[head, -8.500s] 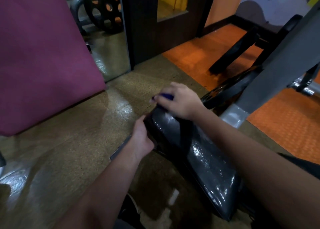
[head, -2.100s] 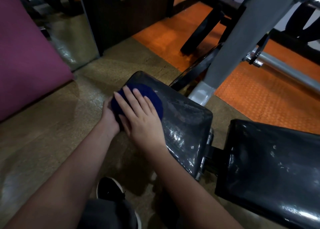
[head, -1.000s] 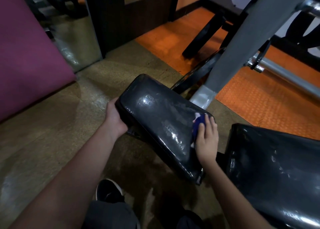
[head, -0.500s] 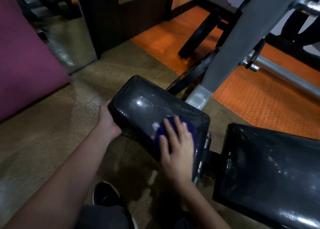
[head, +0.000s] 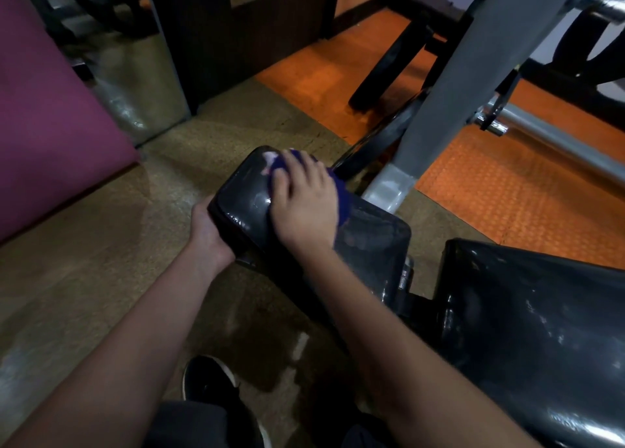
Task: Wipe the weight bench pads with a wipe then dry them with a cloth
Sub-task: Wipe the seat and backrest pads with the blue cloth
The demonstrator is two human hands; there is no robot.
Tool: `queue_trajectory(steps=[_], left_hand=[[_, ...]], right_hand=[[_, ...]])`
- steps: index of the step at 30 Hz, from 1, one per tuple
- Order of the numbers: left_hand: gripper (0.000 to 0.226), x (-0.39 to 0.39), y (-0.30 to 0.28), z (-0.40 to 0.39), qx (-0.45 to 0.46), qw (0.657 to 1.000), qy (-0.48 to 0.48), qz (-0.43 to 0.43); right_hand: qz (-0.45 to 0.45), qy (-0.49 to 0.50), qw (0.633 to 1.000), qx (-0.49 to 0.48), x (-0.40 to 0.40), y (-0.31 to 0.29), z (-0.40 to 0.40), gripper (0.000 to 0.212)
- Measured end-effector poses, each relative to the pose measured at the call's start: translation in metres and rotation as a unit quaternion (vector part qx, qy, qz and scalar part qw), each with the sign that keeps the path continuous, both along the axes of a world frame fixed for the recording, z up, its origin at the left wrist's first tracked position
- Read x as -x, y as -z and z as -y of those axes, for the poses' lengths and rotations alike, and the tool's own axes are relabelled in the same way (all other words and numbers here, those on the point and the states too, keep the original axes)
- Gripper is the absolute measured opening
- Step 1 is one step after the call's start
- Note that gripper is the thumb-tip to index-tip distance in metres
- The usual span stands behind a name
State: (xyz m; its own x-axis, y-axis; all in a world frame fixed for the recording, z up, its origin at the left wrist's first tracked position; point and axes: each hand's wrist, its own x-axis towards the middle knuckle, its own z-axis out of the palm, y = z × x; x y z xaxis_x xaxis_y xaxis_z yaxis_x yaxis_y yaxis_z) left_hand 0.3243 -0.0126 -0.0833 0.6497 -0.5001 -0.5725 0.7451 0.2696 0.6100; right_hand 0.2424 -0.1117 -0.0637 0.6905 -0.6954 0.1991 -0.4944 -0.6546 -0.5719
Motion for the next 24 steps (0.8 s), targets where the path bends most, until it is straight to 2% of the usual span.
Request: queue_trajectory(steps=[3, 5, 7, 10, 12, 14, 16, 19, 21, 24], left_hand=[[0.053, 0.001, -0.002, -0.003, 0.003, 1.0, 0.002, -0.005], [0.044, 0.0, -0.001, -0.006, 0.001, 1.0, -0.004, -0.013], [0.036, -0.001, 0.0, -0.008, -0.015, 1.0, -0.012, -0.012], [0.032, -0.001, 0.0, -0.008, -0.028, 0.999, -0.013, -0.018], [0.033, 0.001, -0.004, -0.005, -0.03, 0.999, -0.015, -0.011], [0.033, 0.002, -0.004, -0.004, -0.024, 1.0, -0.014, -0.009], [0.033, 0.003, -0.005, -0.003, -0.026, 0.999, -0.017, -0.006], [0.045, 0.001, -0.003, -0.001, -0.015, 1.0, -0.025, -0.001], [0.051, 0.0, -0.002, -0.002, -0.02, 1.0, -0.014, -0.002], [0.045, 0.001, -0.001, -0.007, -0.035, 0.999, 0.003, -0.005]], right_hand=[[-0.01, -0.145, 0.987, 0.061, 0.04, 0.006, -0.037, 0.05], [-0.013, -0.176, 0.98, 0.092, 0.088, 0.029, -0.029, 0.051], [-0.01, -0.099, 0.994, 0.05, 0.136, 0.054, -0.01, 0.05], [-0.001, 0.094, 0.99, -0.105, 0.17, 0.065, 0.028, 0.05], [-0.001, 0.175, 0.967, -0.186, 0.153, 0.061, 0.056, 0.051], [-0.026, 0.211, 0.958, -0.193, 0.112, 0.05, 0.075, 0.057], [-0.045, 0.156, 0.981, -0.103, 0.059, 0.029, 0.066, 0.062], [-0.026, 0.017, 0.999, -0.014, 0.002, -0.002, 0.007, 0.049], [-0.013, -0.061, 0.998, 0.026, 0.003, -0.011, -0.034, 0.049], [-0.038, -0.196, 0.973, 0.113, 0.066, 0.016, -0.052, 0.054]])
